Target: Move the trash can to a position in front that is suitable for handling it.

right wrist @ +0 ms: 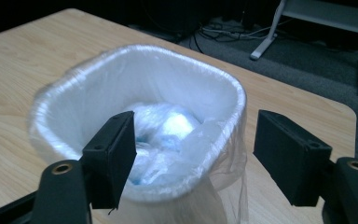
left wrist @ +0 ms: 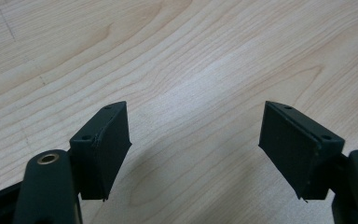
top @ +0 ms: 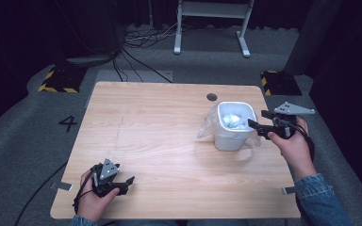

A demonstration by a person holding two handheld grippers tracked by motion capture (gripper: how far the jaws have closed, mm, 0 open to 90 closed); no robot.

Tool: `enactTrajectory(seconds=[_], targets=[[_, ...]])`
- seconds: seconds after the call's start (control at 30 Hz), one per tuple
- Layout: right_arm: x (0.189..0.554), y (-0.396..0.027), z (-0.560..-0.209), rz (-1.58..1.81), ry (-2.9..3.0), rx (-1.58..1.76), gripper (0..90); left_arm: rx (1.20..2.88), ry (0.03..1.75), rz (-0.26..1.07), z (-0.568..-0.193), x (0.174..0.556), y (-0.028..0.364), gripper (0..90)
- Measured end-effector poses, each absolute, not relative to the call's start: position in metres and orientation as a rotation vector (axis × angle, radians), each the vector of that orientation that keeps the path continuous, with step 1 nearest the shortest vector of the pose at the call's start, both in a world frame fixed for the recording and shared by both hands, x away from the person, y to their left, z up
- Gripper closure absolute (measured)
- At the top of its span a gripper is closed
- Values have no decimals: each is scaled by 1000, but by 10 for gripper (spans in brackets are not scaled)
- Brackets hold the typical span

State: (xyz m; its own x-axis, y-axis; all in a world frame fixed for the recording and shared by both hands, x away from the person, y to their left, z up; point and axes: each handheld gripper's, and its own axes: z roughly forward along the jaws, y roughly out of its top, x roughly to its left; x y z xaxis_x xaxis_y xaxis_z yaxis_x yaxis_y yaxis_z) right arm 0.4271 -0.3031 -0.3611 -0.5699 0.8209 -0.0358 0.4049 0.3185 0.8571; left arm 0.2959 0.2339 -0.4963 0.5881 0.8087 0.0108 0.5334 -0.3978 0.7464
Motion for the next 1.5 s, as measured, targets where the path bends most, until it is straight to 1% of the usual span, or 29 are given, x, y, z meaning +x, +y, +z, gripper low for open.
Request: enactTrajectory(seconds=[0.17, 0.43, 0.5, 0.63, 0.87, 1.17, 1.5], targets=[[437, -295, -371, 1139, 2144, 1120, 272, 2103, 1061, 490, -497, 296, 234, 242], [436, -288, -379, 1173, 2134, 1181, 268, 2102, 1061, 488, -497, 296, 234, 242], [432, -285, -379, 1190, 2153, 1197, 289, 2101, 1062, 487, -497, 296, 234, 241], [424, -278, -380, 1184, 2183, 1206, 295, 2096, 1061, 486, -496, 296, 233, 241], [410, -265, -380, 1186, 2204, 1229, 266, 2105, 1057, 485, -497, 296, 231, 241], [415, -263, -386, 1216, 2219, 1320, 266, 2108, 1055, 483, -498, 296, 231, 241], [403, -247, -385, 1196, 2248, 1393, 246, 2114, 1051, 481, -498, 296, 229, 241]])
